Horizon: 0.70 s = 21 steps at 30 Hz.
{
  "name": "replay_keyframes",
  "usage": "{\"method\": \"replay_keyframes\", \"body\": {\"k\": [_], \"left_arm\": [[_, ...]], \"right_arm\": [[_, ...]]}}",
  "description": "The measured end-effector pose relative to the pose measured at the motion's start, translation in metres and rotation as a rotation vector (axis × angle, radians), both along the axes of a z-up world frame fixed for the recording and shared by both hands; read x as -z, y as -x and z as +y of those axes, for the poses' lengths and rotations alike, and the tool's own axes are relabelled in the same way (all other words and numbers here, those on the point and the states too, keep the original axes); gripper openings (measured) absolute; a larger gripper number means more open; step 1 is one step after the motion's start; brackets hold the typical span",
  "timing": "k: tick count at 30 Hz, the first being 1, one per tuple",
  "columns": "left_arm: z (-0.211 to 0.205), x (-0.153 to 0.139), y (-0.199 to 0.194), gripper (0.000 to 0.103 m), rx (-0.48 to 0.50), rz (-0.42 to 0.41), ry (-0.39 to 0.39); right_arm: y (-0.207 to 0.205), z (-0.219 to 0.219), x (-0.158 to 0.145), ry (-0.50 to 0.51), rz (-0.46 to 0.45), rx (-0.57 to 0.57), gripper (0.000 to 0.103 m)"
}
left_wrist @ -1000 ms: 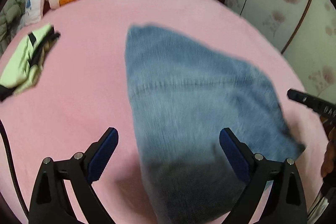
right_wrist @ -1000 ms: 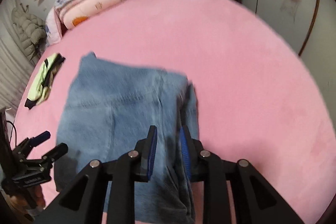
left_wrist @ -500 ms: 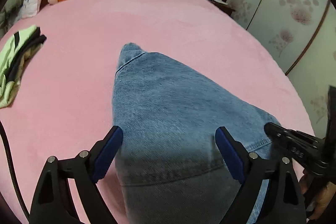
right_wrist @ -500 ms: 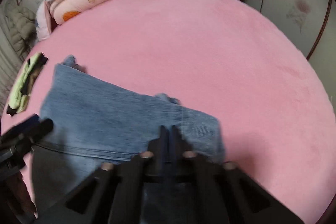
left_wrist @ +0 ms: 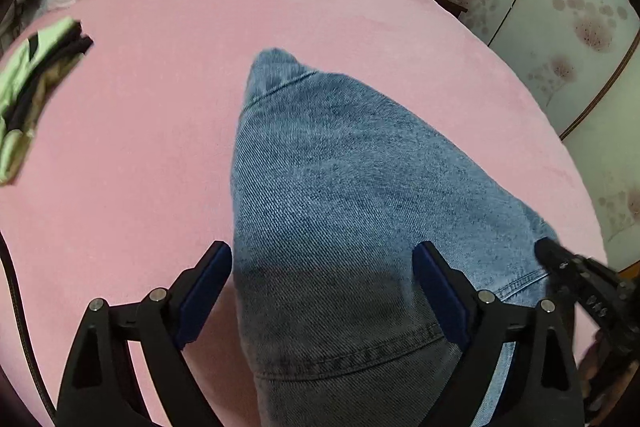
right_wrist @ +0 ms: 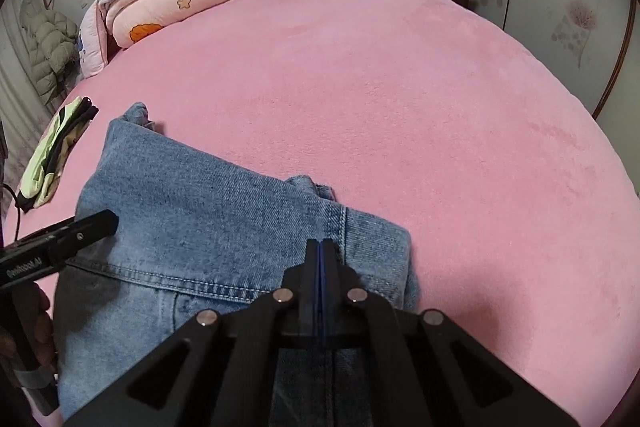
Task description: Fold large clothes
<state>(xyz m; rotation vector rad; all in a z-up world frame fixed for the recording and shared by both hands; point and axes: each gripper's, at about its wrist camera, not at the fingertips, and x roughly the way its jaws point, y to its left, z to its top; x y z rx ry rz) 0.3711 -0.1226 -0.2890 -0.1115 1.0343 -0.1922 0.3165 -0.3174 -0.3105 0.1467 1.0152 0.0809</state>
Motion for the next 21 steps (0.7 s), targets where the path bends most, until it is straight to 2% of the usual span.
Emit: {"method": "replay_keyframes", "body": {"k": [3, 6, 8, 10, 16, 20, 21], "left_arm": [[-0.01, -0.014, 0.01, 0.092, 0.042, 0.009, -0.083], [-0.017, -0.025, 0.031, 0.092, 0.082, 0.048, -0.122], [-0.017, -0.032, 0.042, 0.092, 0.083, 0.071, -0.108], [-0.014, -0.041, 0.057, 0.095, 0.075, 0.084, -0.083], [-0.002, -0.076, 0.097, 0.097, 0.057, 0.072, -0.076], [0.001, -0.088, 0.106, 0.097, 0.047, 0.1, -0.023], [0.0, -0.09, 0.108, 0.102, 0.057, 0.125, -0.005]], "right_arm": [[0.004, -0.002, -0.02, 0.013, 0.014, 0.011, 0.005], [0.018, -0.012, -0.043, -0.045, -0.005, 0.011, 0.01], [0.03, -0.019, -0.057, -0.082, -0.01, 0.023, 0.035], [0.043, -0.025, -0.071, -0.101, -0.031, 0.037, 0.047], [0.078, -0.033, -0.103, -0.118, -0.048, 0.048, 0.049], [0.092, -0.029, -0.105, -0.128, 0.036, 0.041, 0.051], [0.096, -0.027, -0.105, -0.127, 0.051, 0.034, 0.051]]}}
